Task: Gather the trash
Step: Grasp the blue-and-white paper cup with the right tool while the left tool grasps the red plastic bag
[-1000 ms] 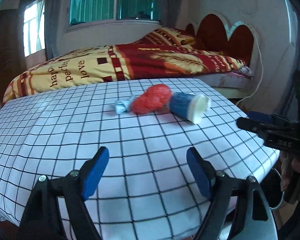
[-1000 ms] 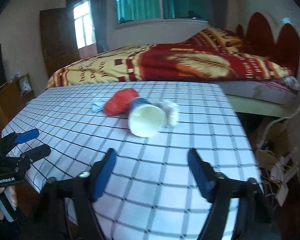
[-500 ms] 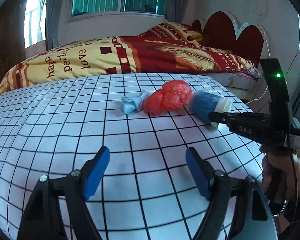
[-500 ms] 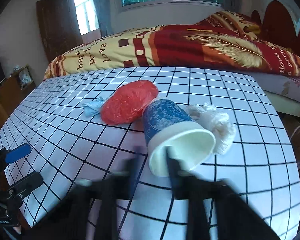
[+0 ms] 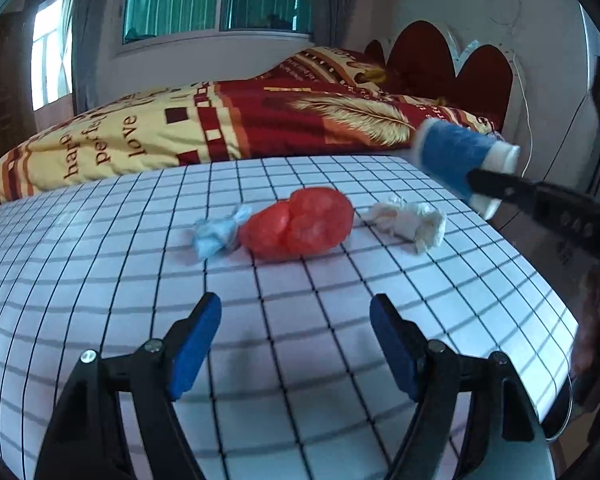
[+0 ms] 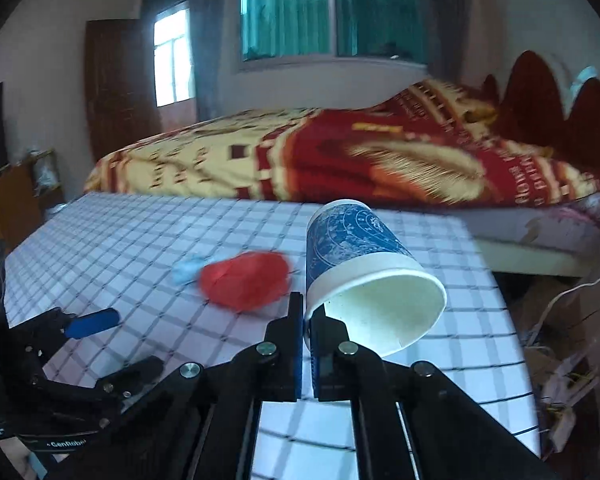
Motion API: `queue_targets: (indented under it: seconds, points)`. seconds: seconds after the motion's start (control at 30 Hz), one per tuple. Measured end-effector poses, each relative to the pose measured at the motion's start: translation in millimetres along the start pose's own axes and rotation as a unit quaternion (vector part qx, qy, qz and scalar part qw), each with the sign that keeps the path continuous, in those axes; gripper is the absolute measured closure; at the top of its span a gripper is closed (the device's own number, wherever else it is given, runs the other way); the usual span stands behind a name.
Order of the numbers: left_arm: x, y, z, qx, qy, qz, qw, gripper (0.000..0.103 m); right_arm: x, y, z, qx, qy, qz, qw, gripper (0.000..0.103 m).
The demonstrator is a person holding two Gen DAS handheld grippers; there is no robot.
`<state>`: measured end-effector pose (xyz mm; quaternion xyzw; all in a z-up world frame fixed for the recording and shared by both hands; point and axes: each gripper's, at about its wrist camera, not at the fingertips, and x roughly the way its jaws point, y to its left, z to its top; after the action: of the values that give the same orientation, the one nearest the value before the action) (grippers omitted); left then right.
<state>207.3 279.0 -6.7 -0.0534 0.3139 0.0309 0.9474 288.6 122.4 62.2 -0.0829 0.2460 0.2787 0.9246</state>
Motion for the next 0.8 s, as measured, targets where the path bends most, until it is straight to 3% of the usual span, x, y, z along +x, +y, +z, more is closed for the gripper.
queue_targets:
  seconds: [0.2, 0.37, 0.57, 0.67, 0.73, 0.8]
  points:
    - [42.6, -10.7, 29.0, 0.025, 0.017, 0.008, 0.9995, 0.025, 18.4, -52.0, 3.9, 0.03, 0.029, -0.027, 0.999, 0.1]
    - [72.4, -15.9, 45.1, 0.043, 0.033, 0.015, 0.9984, 0.025, 28.7, -65.7, -3.2, 0.027, 0.044, -0.031, 0.998, 0.1]
    - [101.1, -27.4, 45.2, 0.082, 0.08, 0.033, 0.9929, 0.033, 35.2, -72.2, -8.7, 0.032, 0.052, -0.024, 0.998, 0.1]
    - [105.3, -26.1, 46.2, 0.08, 0.089, 0.035, 0.9922, 0.05, 36.5, -71.9, -11.3, 0.03, 0.056, -0.022, 0.998, 0.1]
    - [100.9, -21.8, 47.3, 0.066, 0.082, 0.023, 0.9942, 0.072, 35.2, -73.2, -12.9, 0.033, 0.058, -0.022, 0.998, 0.1]
    - [91.1, -19.9, 48.0, 0.053, 0.067, 0.011, 0.9963, 0.078, 30.5, -73.5, -14.2, 0.033, 0.055, -0.023, 0.998, 0.1]
